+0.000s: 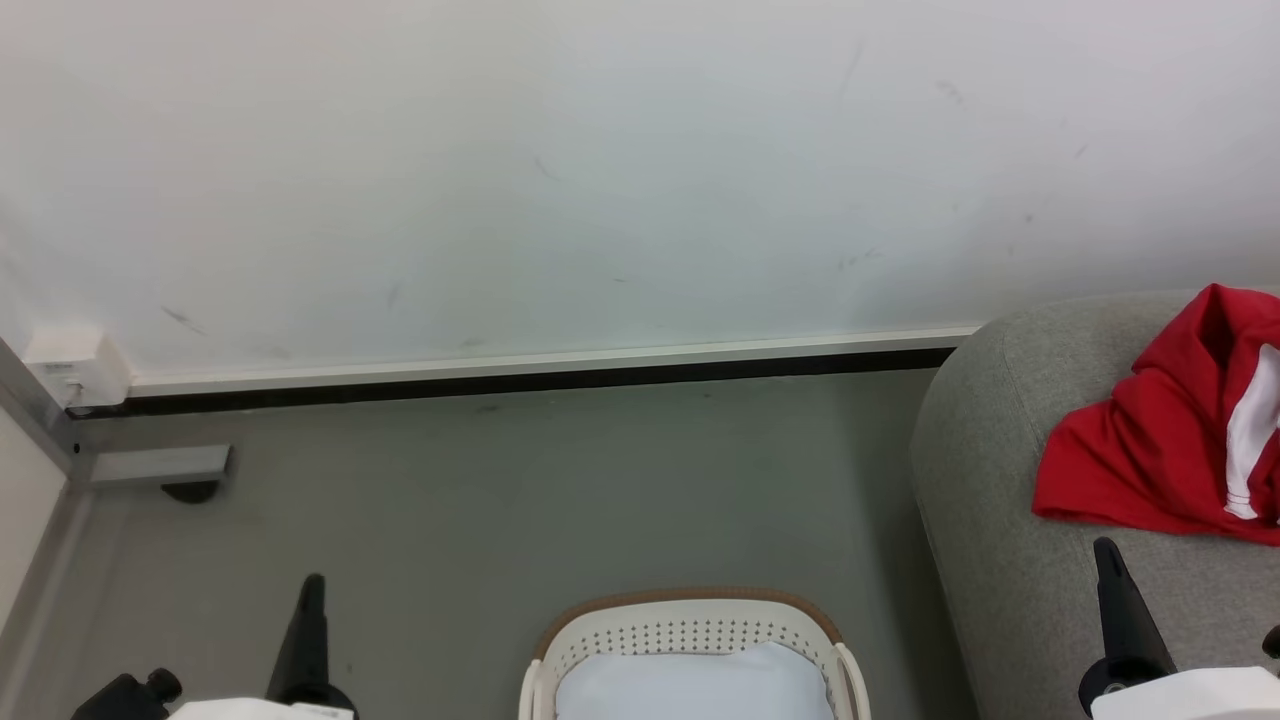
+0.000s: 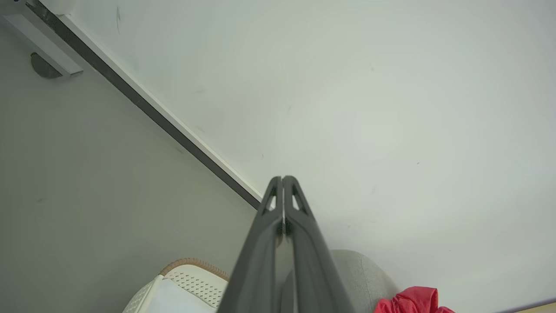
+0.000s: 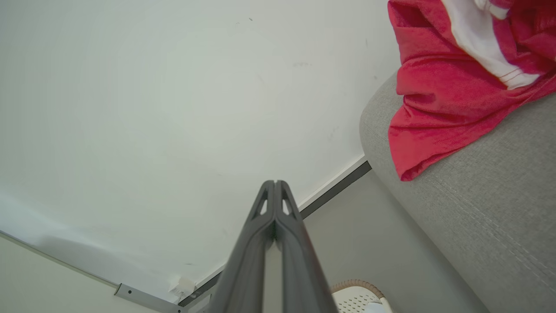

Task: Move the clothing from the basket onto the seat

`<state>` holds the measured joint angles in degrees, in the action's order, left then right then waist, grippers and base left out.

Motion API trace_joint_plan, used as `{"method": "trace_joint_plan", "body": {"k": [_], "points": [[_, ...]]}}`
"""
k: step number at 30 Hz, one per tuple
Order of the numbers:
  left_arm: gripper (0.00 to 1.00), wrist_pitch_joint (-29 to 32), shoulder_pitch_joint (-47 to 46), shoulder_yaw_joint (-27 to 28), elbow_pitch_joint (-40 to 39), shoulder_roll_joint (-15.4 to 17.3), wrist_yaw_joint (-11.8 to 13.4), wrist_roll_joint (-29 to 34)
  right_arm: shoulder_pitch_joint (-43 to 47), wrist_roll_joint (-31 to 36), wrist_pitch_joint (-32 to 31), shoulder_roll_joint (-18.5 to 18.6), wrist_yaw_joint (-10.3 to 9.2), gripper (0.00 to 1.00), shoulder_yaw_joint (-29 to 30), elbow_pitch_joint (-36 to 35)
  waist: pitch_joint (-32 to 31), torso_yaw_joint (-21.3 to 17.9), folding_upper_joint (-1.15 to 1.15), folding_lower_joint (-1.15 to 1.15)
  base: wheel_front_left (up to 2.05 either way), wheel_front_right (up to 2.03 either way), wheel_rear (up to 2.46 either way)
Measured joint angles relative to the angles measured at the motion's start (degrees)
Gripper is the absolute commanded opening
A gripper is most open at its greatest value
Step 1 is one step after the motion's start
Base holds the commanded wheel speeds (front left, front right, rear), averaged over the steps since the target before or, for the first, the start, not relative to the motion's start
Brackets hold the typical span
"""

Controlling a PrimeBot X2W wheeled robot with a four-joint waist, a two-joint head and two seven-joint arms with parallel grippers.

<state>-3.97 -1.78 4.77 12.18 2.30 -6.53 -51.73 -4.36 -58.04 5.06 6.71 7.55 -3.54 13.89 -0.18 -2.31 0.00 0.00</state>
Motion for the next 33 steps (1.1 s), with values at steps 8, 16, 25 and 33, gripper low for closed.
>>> {"method": "trace_joint_plan", "body": {"k": [8, 16, 25, 33], "points": [[0.0, 1.5, -0.6, 0.2, 0.3, 0.0, -0.1, -5.2, -0.2, -5.1, -1.4, -0.3, 0.0, 0.0, 1.0, 0.0, 0.0, 0.2, 0.0, 0.0, 0.0, 0.0, 0.0], [0.0, 2.9, -1.3, 0.4, 0.5, 0.1, -0.1, -10.6, -0.3, -9.6, -2.6, -0.7, 0.0, 0.0, 2.0, 0.1, 0.0, 0.5, 0.0, 0.0, 0.0, 0.0, 0.0], [0.0, 4.1, -1.8, 0.6, 0.8, 0.1, -0.3, -15.4, -0.6, -14.1, -3.8, -0.9, 0.0, 0.0, 3.0, 0.1, 0.1, 0.7, 0.0, 0.0, 0.0, 0.0, 0.0], [0.0, 5.4, -2.4, 0.8, 1.0, 0.1, -0.5, -20.1, -0.9, -17.9, -4.9, -1.1, 0.0, 0.0, 3.9, 0.1, 0.1, 1.0, 0.0, 0.0, 0.0, 0.0, 0.0]]}}
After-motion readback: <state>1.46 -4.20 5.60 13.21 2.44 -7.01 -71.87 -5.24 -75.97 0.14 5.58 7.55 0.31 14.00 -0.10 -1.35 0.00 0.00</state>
